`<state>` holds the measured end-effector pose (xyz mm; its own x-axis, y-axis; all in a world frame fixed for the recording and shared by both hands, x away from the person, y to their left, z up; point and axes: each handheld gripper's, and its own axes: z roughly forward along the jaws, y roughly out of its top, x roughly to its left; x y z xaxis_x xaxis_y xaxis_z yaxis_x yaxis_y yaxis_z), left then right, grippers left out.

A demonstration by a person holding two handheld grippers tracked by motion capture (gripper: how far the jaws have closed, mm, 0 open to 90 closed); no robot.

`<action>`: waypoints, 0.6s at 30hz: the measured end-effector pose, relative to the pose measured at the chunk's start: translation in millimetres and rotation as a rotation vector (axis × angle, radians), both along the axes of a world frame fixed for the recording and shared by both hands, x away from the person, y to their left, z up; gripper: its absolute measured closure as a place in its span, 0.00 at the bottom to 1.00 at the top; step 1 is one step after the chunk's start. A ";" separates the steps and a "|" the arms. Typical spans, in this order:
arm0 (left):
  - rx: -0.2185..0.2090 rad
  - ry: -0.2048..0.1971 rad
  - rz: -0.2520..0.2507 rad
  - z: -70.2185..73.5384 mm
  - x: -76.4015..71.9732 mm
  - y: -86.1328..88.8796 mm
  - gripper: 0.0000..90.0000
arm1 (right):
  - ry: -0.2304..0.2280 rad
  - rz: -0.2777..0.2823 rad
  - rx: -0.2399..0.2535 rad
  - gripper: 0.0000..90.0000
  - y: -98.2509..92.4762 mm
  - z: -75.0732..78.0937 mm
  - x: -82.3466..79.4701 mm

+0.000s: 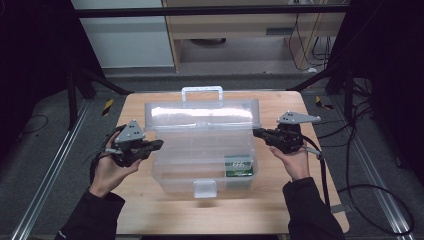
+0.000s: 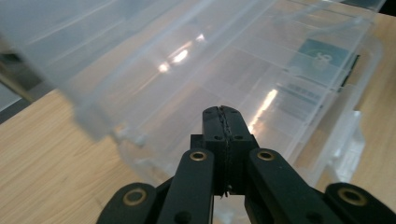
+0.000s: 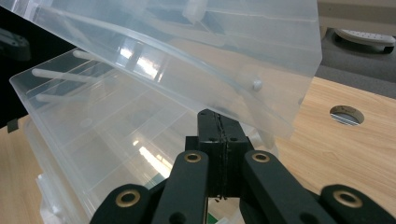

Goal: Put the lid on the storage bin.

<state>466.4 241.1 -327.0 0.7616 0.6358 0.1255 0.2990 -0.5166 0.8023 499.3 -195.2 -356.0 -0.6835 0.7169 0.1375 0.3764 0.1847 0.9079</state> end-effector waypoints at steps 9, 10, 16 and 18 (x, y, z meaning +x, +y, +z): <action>-0.016 0.010 0.066 -5.9 1.0 16.2 1.00 | 0.002 0.003 -0.016 1.00 0.4 -1.9 -7.4; -0.017 0.013 0.071 -7.2 1.7 17.3 1.00 | 0.005 0.006 -0.018 1.00 0.3 -2.6 -8.1; -0.020 0.027 0.087 -12.4 3.4 22.2 1.00 | 0.030 0.012 -0.040 1.00 -0.2 -7.2 -13.7; -0.018 0.036 0.082 -15.2 3.4 22.7 1.00 | 0.028 0.006 -0.061 1.00 -0.3 -7.9 -16.5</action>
<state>469.8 263.8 -342.2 0.7104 0.6984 0.0871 0.3684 -0.4745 0.7995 482.7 -195.5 -363.9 -0.6841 0.7206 0.1129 0.4003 0.2414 0.8840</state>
